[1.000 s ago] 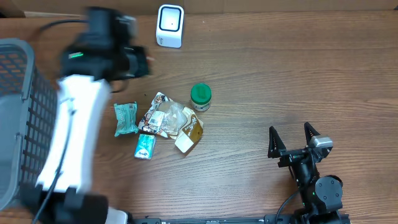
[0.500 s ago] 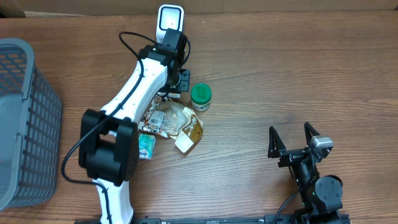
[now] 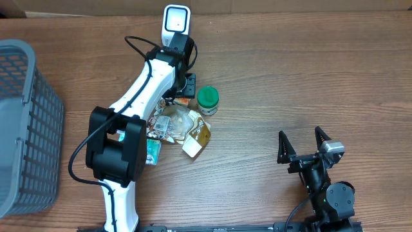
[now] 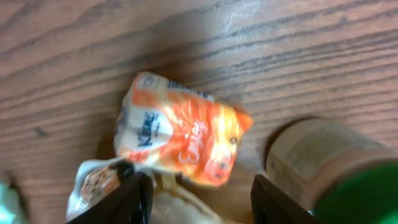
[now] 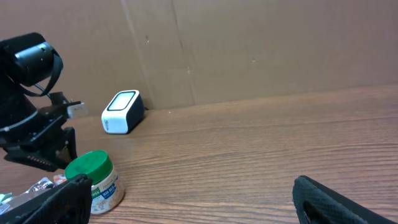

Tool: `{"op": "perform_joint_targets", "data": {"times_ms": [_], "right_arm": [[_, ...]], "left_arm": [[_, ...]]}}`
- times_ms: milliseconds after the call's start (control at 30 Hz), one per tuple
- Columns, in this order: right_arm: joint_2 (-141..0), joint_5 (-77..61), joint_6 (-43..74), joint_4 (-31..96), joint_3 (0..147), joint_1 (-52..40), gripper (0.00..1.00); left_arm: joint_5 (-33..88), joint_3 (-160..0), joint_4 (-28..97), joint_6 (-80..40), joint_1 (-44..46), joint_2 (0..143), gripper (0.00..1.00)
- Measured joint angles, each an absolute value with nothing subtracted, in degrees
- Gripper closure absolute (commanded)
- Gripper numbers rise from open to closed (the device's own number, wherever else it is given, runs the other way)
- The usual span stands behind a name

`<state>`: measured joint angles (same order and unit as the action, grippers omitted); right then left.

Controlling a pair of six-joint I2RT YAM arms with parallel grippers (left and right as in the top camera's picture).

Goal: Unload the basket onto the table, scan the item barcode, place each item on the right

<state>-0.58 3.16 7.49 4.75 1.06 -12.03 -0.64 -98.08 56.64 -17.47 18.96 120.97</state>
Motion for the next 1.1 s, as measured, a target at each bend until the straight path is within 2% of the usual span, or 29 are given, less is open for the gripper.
{"op": "perform_joint_targets", "data": {"times_ms": [133,367,600,833,1100], "right_arm": [[-0.58,3.18,7.46,4.78,1.06,-12.05,0.0],[-0.58,3.16,7.46,4.73,1.06,-12.05,0.0],[-0.58,3.16,7.49,4.8,1.06,-12.05,0.0],[-0.58,3.16,7.49,4.71,1.06,-12.05,0.0],[-0.58,3.14,7.46,4.75,1.06,-12.03,0.0]], "left_arm": [[-0.38,-106.13,63.77,-17.72,18.04,120.99,0.48],[2.39,-120.36,74.04,-16.1,13.21,118.5,0.35],[8.19,-128.79,80.62,-8.62,1.69,111.92,0.01],[9.23,-129.91,81.34,-1.61,-10.96,108.79,0.0],[9.45,-129.88,82.06,-1.54,-18.87,109.03,0.0]]}}
